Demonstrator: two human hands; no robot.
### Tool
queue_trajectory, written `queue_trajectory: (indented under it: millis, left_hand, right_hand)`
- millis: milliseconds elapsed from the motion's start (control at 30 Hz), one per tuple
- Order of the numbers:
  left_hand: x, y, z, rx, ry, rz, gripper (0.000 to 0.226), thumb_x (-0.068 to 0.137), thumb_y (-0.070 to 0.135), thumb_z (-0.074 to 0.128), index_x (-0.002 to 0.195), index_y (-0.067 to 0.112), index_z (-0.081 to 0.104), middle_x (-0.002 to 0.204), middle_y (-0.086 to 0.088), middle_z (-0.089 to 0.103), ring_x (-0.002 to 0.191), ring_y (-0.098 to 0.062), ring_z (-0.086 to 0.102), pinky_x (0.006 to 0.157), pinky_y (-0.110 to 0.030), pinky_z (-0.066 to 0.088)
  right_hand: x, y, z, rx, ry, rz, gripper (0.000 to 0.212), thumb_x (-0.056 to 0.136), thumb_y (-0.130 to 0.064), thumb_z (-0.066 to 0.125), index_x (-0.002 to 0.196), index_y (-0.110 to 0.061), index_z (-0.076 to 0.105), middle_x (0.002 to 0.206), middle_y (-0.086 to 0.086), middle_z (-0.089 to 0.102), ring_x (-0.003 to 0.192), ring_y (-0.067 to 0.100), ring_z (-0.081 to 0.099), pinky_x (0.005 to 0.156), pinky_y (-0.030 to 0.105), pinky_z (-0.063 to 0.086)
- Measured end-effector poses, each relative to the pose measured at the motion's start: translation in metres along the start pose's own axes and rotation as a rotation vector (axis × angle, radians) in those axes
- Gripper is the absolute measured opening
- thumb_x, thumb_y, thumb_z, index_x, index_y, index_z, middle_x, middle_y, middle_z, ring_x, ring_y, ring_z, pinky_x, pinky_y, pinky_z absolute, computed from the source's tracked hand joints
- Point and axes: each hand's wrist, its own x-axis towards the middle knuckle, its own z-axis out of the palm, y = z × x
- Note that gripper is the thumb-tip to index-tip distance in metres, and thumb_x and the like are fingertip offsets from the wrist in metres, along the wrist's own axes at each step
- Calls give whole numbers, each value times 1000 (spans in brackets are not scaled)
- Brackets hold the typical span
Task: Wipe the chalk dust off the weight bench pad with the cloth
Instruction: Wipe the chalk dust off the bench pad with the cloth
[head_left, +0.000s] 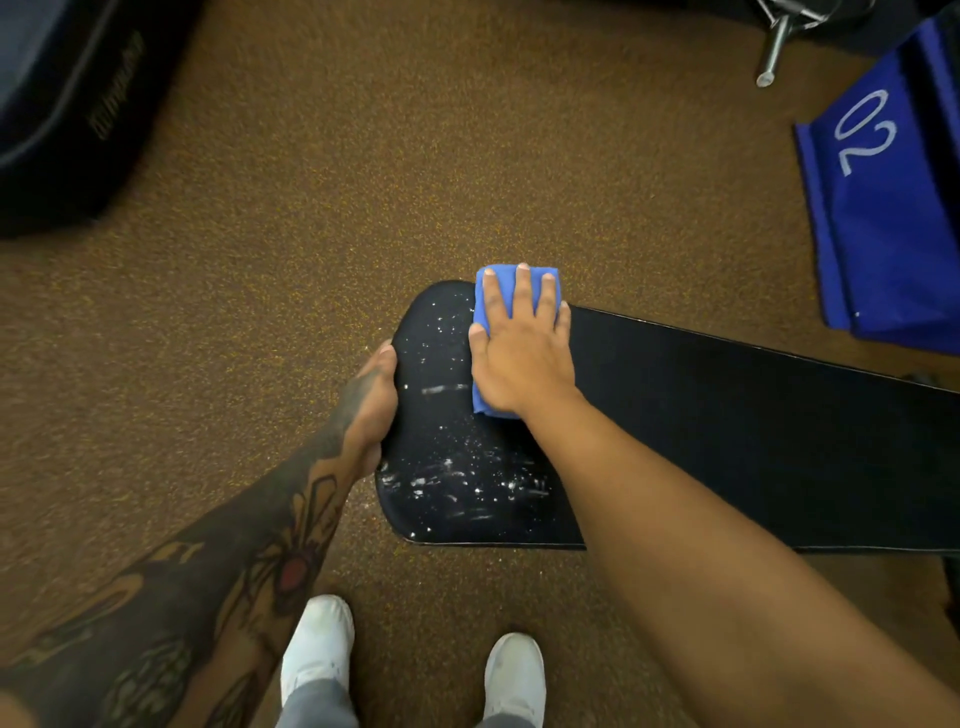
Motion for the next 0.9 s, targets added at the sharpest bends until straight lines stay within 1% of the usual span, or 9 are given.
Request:
queue_trajectory:
  millis: [67,100,167,300,400,467,633,800,900]
  left_hand:
    - [-3,0,0,-13,-41,-2,34,107,40,35,99,31,67,84,15,74,74,-3,72,58,-21,54]
    - [-3,-1,-2,-23,-67,1,35,108,41,34,104,30,67,84,14,75,73,-2,72,55,-19,54]
    - [-1,-5,-4,-50,-99,6,38,108,42,32,119,28,66,96,11,76,80,-2,74,56,-19,56]
    - [5,-12,-8,-51,-172,12,46,106,48,30,131,29,63,119,3,74,102,-10,72,74,-27,58]
    - [6,-14,-10,-47,-173,27,48,100,57,33,132,34,61,131,2,68,119,-16,66,103,-44,51]
    - [8,-16,-13,-63,-183,24,50,97,59,34,132,35,61,132,1,68,122,-19,64,109,-49,46]
    - [4,-10,-9,-80,-167,8,44,106,49,29,132,34,61,127,0,70,115,-18,68,98,-41,54]
    - [3,-10,-8,-139,-159,-31,45,105,49,33,129,29,65,121,-1,74,107,-16,72,87,-34,57]
    - [-2,-6,-7,-180,-176,-71,46,104,50,36,126,25,68,116,-2,76,102,-16,73,73,-29,59]
  right_hand:
    - [8,-4,-1,-12,-1,-6,64,102,-44,24,158,-26,0,166,13,-5,150,41,-9,120,56,0]
    - [7,-6,-1,-18,1,-15,64,102,-43,24,158,-25,0,166,13,-4,150,41,-8,121,56,0]
    - [-9,-7,0,-29,12,-71,64,103,-43,24,158,-23,0,166,13,-6,150,41,-9,121,56,0]
    - [-57,-3,8,-32,21,-195,63,102,-43,25,158,-24,3,166,11,-6,151,36,-13,122,53,1]
    - [-48,-2,8,-22,-17,-135,62,103,-43,25,158,-28,0,166,6,-11,150,33,-18,122,52,-1]
    - [-28,-12,5,-21,-1,-96,63,103,-43,25,158,-28,0,166,7,-12,150,35,-17,121,53,-1]
    - [5,-38,0,-4,1,-35,63,103,-41,26,158,-25,1,166,12,-9,150,39,-13,120,56,-2]
    - [-52,-35,11,-29,1,-222,65,102,-43,26,158,-25,0,166,9,-10,151,33,-17,121,53,-1]
    - [-53,-22,8,-28,-34,-211,63,102,-44,27,158,-30,1,166,4,-12,151,28,-18,122,51,-1]
